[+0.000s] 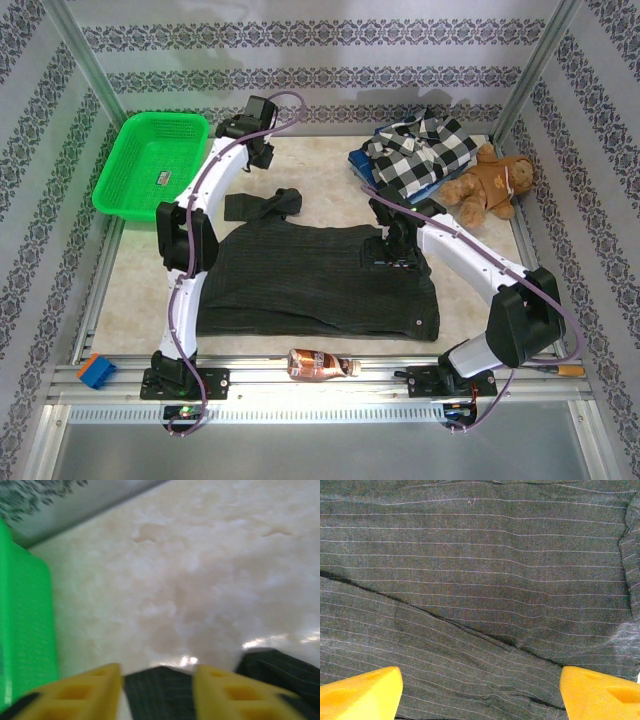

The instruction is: Fold and stack the long sleeve shirts

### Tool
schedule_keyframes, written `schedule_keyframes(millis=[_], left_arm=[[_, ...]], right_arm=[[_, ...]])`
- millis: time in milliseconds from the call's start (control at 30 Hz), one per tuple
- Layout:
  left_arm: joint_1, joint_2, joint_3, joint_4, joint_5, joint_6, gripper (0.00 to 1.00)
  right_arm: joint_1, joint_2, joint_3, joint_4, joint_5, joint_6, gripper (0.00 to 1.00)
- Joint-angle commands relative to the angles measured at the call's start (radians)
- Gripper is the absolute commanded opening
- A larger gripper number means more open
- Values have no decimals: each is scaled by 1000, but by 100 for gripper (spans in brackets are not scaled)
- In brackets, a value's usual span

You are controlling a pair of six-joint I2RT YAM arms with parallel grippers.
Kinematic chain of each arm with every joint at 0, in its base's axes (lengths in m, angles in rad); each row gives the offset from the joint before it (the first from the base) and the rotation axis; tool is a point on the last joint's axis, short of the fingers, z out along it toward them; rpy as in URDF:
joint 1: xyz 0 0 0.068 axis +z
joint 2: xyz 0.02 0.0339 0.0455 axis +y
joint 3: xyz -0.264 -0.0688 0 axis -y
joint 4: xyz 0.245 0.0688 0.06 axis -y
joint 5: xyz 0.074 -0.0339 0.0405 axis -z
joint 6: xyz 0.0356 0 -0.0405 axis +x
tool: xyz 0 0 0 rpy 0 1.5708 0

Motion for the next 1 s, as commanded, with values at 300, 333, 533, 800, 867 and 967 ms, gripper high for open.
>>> schedule_keyframes(millis=[300,333,533,800,867,967], left_arm=[[188,-401,-754,156,372,-529,84],[203,-402,-777,166,367,-551,84],[234,-333,-775,238,336,-608,83],[225,-169,-644,250,298,-689,80],[219,-137,-618,244,285,-692,80],[205,-76,-570,215,271,-690,78]], right_arm=[[-13,-45,-46,53,-64,-10,86],[-13,-41,-44,53,-68,-13,86],[-12,-31,-33,54,-83,-22,86],[-4,-59,-49,59,-93,-18,87],[-4,-69,-58,60,-93,-15,87],[-4,-82,-68,63,-92,-15,87]])
